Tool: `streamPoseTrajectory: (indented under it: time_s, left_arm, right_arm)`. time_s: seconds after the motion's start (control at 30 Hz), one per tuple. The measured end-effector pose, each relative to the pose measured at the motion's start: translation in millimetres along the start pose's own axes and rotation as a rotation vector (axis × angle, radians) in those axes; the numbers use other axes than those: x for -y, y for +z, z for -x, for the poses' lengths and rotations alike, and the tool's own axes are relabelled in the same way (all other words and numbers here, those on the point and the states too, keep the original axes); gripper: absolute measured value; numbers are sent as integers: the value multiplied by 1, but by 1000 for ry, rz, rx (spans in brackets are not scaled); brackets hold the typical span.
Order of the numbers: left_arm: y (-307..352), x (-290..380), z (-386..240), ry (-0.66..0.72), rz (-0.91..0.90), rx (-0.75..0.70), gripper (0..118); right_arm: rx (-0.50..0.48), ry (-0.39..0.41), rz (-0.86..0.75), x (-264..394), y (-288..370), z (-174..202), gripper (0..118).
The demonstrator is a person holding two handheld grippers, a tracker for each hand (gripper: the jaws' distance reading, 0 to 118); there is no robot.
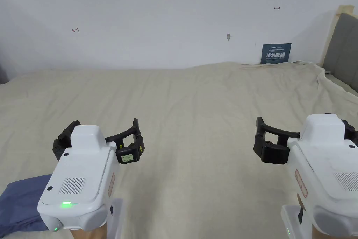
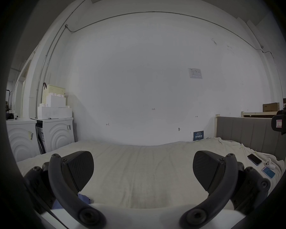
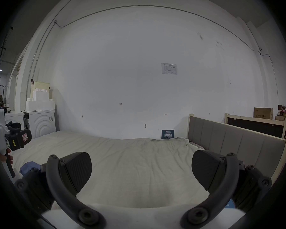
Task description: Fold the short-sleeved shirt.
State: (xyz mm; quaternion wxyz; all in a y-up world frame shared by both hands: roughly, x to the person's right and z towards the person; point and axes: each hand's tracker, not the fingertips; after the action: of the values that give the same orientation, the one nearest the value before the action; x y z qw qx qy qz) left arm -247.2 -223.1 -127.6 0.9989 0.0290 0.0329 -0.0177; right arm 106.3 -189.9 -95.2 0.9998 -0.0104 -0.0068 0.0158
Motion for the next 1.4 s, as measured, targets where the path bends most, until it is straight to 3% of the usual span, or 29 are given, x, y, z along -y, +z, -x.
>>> streamPoseTrajectory:
  time_s: [1.4]
  left_arm:
    - [0,-2,0,-3,-7,1,118]
  right_arm:
    - [2,4,-24,-2,-1,-1,118]
